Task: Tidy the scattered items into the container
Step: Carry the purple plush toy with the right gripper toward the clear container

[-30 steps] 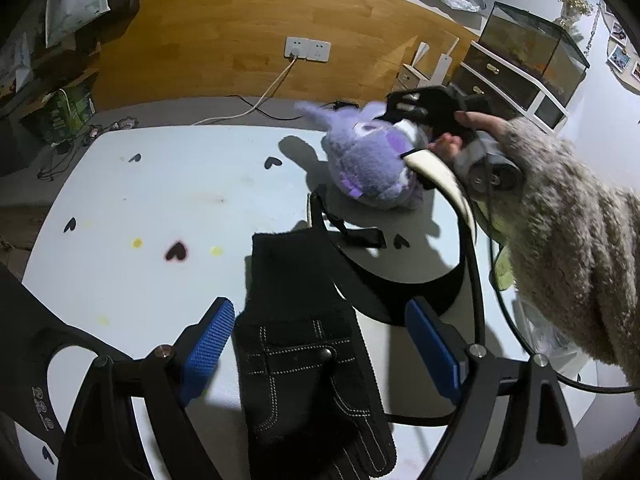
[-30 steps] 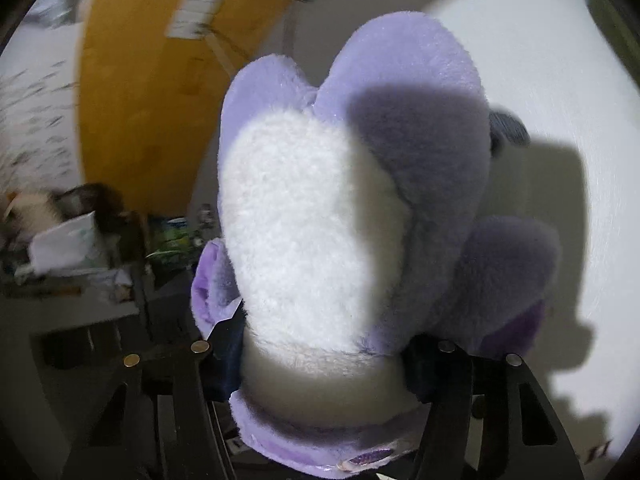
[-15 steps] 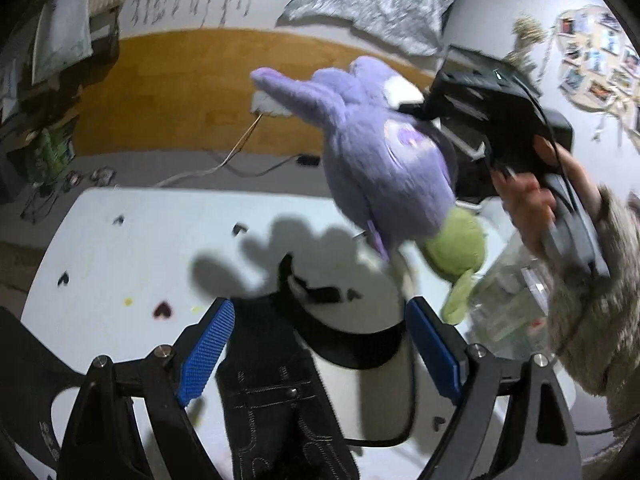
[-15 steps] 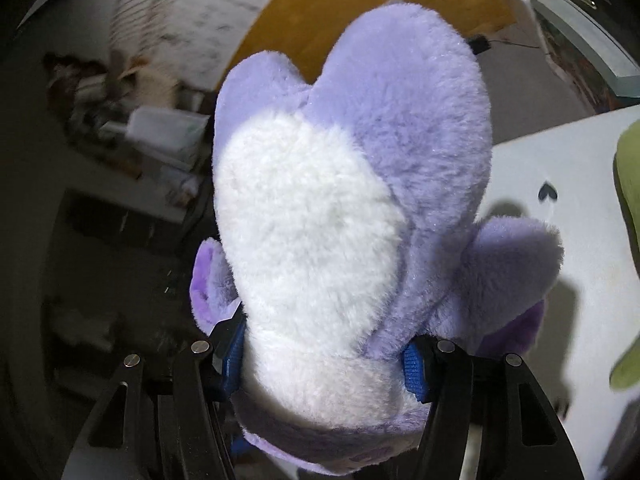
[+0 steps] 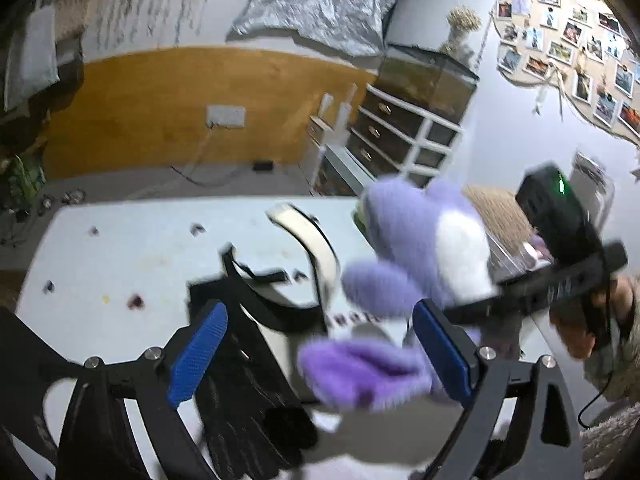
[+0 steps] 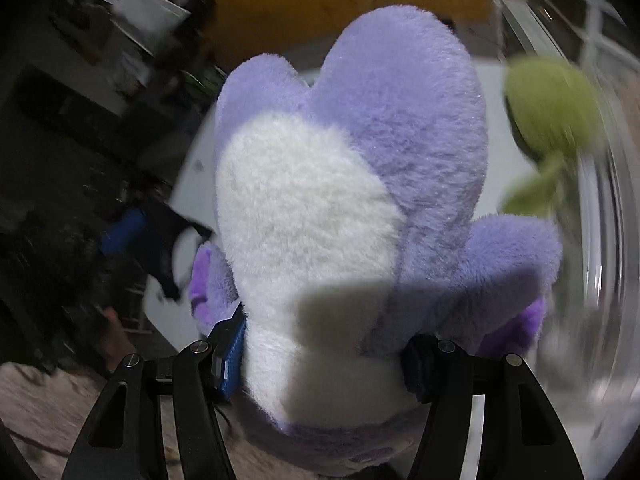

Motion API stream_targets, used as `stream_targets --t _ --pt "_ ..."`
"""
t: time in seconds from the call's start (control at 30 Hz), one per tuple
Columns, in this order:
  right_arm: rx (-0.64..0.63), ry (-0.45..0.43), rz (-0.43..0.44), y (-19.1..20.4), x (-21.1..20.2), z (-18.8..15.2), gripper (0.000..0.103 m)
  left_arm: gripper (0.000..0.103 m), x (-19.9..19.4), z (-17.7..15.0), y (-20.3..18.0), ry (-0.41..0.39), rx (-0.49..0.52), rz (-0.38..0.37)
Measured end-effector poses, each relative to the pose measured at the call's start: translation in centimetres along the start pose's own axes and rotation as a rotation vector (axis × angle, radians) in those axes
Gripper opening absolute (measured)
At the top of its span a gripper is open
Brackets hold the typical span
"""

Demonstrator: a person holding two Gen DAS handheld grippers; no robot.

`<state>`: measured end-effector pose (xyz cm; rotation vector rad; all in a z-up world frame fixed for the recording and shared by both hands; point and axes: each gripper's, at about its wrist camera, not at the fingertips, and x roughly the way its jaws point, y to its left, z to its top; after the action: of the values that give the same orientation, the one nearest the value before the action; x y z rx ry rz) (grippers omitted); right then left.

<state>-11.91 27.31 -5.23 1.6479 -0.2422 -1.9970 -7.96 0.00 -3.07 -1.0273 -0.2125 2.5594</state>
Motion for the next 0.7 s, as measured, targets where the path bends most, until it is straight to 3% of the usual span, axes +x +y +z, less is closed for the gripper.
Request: stream_targets --t 0.13,0.33,0.5,0.57,0.7 --pt "0.180 0.033 -0.010 -3.8 2.7 -4.7 0.064 0.095 1.3 -1.9 -2.1 0.072 0.029 -0.036" --pt "0.550 0.029 0.009 -9.3 6.5 -10.6 0.064 0.095 4.1 -4.3 -5.6 0.187 0.092 -0.092" --pt "0.816 -0.063 0.117 -13.0 7.8 -14.7 0.080 0.095 5.3 -6.4 -8.0 0.254 0.151 -0.123" --pt "0.866 -0.084 0.165 -13.7 7.7 -15.9 0.086 0.095 5.6 -7.2 -8.5 0.278 0.178 -0.125" --pt "0.894 -0.061 0.187 -12.2 6.3 -15.6 0.087 0.095 6.1 -9.2 -9.0 0.334 0.220 -0.116"
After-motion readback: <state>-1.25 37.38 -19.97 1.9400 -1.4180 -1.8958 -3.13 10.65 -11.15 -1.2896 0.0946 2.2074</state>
